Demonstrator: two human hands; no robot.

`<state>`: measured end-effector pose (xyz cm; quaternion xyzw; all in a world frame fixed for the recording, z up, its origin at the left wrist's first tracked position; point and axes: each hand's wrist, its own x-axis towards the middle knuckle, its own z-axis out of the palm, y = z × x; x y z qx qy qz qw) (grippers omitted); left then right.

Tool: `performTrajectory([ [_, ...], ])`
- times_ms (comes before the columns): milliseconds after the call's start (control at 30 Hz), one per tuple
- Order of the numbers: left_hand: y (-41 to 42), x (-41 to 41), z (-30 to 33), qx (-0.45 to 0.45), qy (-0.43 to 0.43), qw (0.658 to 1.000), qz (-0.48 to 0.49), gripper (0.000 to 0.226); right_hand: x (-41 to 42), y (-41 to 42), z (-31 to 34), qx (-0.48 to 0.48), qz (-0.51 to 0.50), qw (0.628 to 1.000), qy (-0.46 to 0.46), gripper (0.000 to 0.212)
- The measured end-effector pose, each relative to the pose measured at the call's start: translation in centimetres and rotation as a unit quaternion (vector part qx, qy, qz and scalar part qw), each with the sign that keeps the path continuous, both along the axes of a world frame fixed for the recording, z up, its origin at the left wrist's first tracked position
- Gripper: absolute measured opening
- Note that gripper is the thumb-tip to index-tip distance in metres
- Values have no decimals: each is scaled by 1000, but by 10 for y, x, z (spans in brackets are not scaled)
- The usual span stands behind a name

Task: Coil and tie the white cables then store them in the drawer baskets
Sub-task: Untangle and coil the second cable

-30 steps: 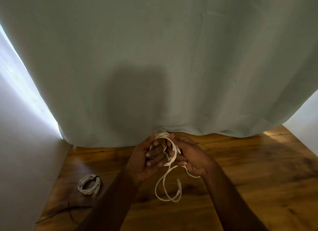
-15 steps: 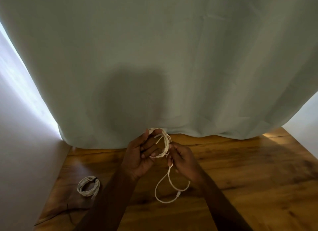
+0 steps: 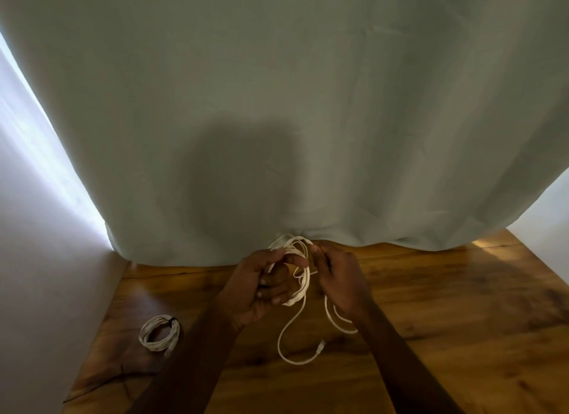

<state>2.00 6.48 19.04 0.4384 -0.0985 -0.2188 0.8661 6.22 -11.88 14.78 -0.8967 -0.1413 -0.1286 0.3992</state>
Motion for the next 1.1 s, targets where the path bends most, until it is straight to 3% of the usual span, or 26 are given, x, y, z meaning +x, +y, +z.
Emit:
performTrajectory([
  [67, 0, -2, 0, 84, -30, 996, 17, 34, -2, 1, -2, 0, -3, 1000, 8, 36],
  [167, -3, -6, -6, 256, -75, 962, 50, 33, -1, 2, 1, 6, -22, 1000, -5, 33],
  [233, -5, -7, -13, 287, -72, 954, 54, 36, 2, 2, 4, 0, -30, 999, -11, 31],
  [333, -5, -9, -15, 222, -55, 973, 33, 22, 3, 1, 9, -8, -25, 1000, -8, 30],
  [533, -4, 2, -15, 146, -33, 989, 13, 46, 2, 1, 0, -6, -8, 1000, -3, 30],
  [700, -4, 5, -31, 153, 5, 988, 8, 48, 3, 3, 2, -1, -14, 1000, -9, 34],
  [867, -4, 9, -22, -35, -22, 999, 27, 42, -1, -2, -7, -24, -5, 1000, 8, 41],
  [967, -5, 14, -18, -97, -41, 994, 26, 46, -10, 4, -20, -15, 10, 1000, 23, 48],
  [1100, -9, 16, -15, -164, 4, 985, 56, 50, -15, 9, -27, -59, 15, 998, 19, 49],
])
